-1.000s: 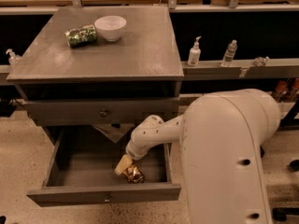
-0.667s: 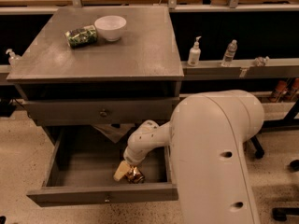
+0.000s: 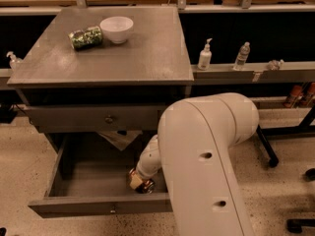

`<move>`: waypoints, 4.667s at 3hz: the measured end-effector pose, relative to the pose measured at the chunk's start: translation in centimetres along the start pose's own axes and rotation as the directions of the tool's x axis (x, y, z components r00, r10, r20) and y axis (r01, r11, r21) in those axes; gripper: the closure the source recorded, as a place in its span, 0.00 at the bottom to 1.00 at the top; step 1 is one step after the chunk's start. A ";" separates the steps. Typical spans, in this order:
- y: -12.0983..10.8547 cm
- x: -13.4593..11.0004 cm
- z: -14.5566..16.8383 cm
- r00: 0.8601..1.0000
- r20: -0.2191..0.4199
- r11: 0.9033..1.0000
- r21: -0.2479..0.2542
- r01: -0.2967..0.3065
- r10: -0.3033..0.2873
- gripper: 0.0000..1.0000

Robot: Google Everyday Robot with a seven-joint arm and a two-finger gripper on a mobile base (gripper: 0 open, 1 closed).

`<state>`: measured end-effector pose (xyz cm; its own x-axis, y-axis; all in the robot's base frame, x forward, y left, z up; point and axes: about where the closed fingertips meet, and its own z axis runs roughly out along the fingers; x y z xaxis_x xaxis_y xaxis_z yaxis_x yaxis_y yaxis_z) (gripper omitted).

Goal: Pick orange can from middle drawer and place on counter

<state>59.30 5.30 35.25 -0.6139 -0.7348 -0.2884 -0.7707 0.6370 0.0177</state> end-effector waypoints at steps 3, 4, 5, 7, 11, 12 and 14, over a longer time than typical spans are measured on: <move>3.4 -2.1 -11.3 0.922 0.368 0.990 -0.024 0.140 -0.122 1.00; 7.7 -2.6 -16.6 0.799 0.544 0.955 0.015 0.296 -0.256 1.00; 10.2 -3.7 -19.5 0.691 0.632 0.911 0.057 0.410 -0.350 1.00; 7.9 -3.6 -24.3 0.648 0.671 0.911 0.104 0.400 -0.361 1.00; -2.7 -11.1 -47.8 0.328 0.867 0.839 0.169 0.517 -0.376 1.00; -2.7 -11.1 -47.8 0.329 0.866 0.839 0.169 0.517 -0.377 1.00; -4.1 -14.9 -50.7 0.193 0.933 0.827 0.157 0.540 -0.303 1.00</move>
Offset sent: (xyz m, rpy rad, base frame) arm -0.0060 -0.0127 0.1286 0.2106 -0.2158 0.1029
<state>62.96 1.78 88.03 0.2743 -0.1168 -0.9545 -0.9420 0.1668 -0.2911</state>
